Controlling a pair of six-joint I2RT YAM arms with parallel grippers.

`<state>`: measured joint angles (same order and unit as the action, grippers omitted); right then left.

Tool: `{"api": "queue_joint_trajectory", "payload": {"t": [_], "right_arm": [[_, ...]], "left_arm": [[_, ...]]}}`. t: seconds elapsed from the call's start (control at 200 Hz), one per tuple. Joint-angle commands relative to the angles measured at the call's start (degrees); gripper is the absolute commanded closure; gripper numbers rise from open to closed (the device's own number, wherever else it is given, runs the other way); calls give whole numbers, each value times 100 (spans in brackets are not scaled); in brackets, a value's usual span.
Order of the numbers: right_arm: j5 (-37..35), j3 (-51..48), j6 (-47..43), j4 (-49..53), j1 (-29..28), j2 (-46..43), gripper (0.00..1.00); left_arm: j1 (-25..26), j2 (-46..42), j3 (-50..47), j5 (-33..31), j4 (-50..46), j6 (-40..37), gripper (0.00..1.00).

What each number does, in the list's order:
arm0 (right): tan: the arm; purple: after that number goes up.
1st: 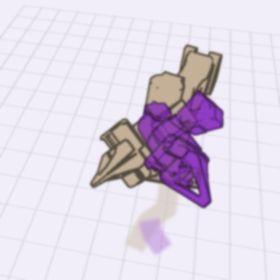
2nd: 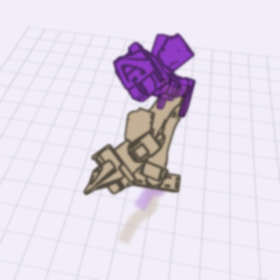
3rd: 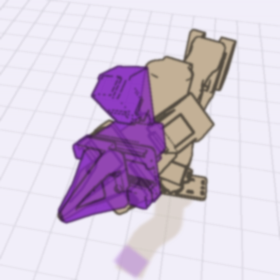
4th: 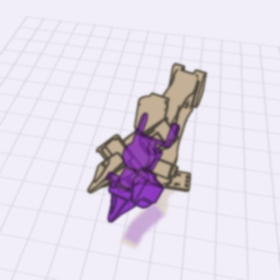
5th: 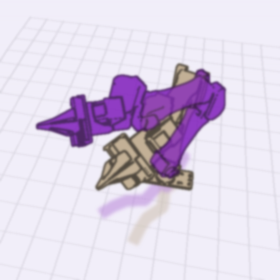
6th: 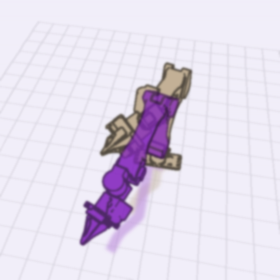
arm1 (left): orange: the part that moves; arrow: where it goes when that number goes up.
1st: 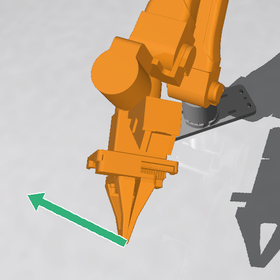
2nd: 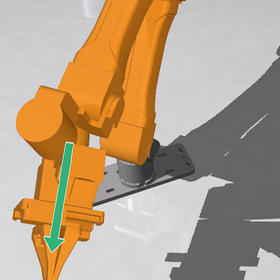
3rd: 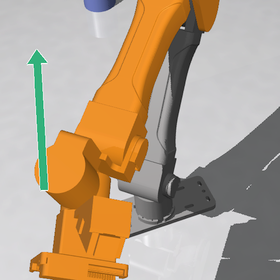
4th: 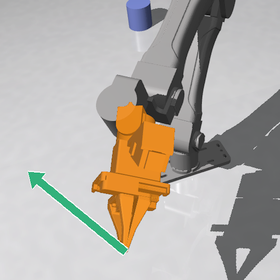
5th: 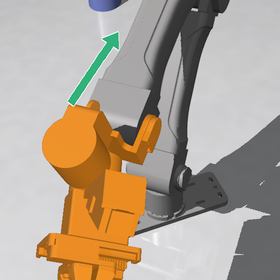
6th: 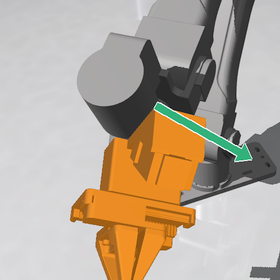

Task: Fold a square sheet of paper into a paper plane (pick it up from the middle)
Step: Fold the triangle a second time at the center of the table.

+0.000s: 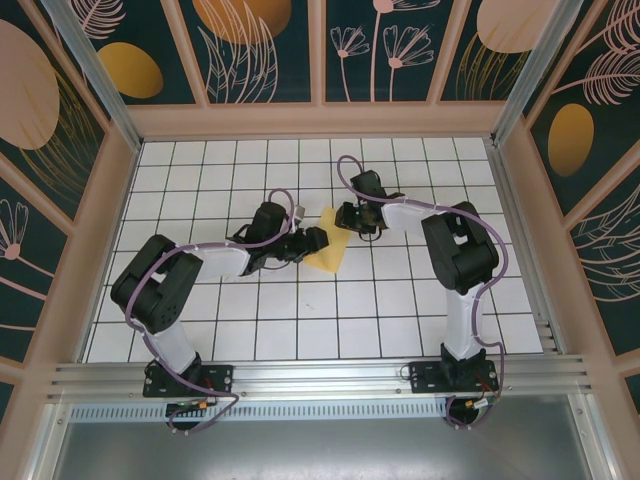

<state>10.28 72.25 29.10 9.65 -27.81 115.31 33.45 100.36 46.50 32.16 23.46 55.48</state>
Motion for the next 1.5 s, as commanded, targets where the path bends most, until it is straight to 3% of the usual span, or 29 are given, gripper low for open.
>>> {"api": "queue_joint_trajectory", "payload": {"t": [0.0,0.37,0.786,1.031,1.496], "right_arm": [[134,-194,104,160,3,303,66],[788,-368,174,-112,137,132,66],[1900,-937,-185,-832,474,-948,66],[2221,-1545,-327,-843,410,-1421,63],[2497,-1501,-543,-708,197,-1009,67]], "left_arm": [[46,152,188,175,387,121,41],[63,605,436,62,528,164,40],[64,977,525,-164,461,173,70],[71,1036,560,-232,406,172,74],[64,1029,579,-297,326,167,80]]}}
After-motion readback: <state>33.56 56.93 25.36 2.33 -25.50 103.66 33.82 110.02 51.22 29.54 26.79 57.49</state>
